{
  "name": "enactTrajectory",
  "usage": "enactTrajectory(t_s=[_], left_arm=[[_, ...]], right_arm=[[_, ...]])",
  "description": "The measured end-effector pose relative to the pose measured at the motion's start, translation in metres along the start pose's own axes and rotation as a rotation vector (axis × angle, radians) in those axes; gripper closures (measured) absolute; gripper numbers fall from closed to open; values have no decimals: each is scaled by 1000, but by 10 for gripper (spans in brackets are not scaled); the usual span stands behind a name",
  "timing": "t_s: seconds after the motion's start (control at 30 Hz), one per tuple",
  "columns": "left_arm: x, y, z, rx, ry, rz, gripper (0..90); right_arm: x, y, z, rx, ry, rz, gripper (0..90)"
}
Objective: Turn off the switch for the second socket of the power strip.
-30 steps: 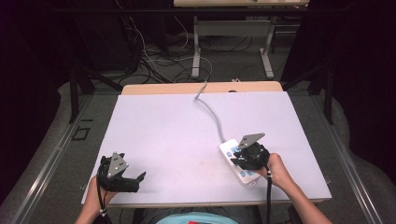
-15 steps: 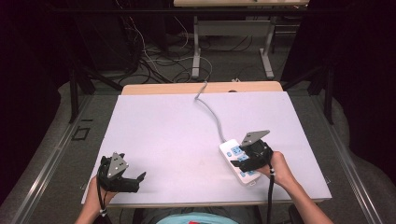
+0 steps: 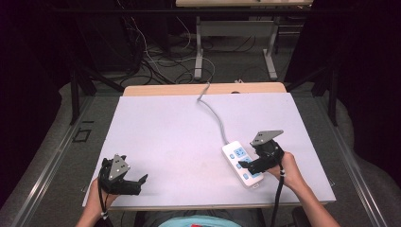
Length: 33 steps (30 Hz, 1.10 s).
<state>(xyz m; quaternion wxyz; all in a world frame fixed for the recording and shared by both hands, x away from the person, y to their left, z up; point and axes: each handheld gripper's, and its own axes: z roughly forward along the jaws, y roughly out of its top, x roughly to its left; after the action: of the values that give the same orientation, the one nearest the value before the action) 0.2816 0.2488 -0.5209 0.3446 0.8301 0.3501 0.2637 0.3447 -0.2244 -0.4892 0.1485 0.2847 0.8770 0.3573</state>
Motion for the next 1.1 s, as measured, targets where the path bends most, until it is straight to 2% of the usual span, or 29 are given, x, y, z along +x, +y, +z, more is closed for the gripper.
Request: enactTrajectory(t_s=[0.07,0.27,0.43,0.57,0.67,1.1], left_arm=[[-1,0,0,-2,-5,-7,3],[0,0,0,-2,-5,-9,4],[0,0,0,-1,1,-4,3],[0,0,0,-7,-1,-10,3],[0,-1,0,-6,-1,-11,3],[0,0,0,-4,-1,-11,3]], right_arm=[[-1,0,-1,-5,-7,17,113],[-5,-3,-7,-7,-7,18,55],[-8,-7,-12,-21,-27,28,21],[-9,-10,-16,-31,-36,42,8],[-12,-13,-18,-37,-50,31,1],[-17,-28,-31,-61,-93,79,0]])
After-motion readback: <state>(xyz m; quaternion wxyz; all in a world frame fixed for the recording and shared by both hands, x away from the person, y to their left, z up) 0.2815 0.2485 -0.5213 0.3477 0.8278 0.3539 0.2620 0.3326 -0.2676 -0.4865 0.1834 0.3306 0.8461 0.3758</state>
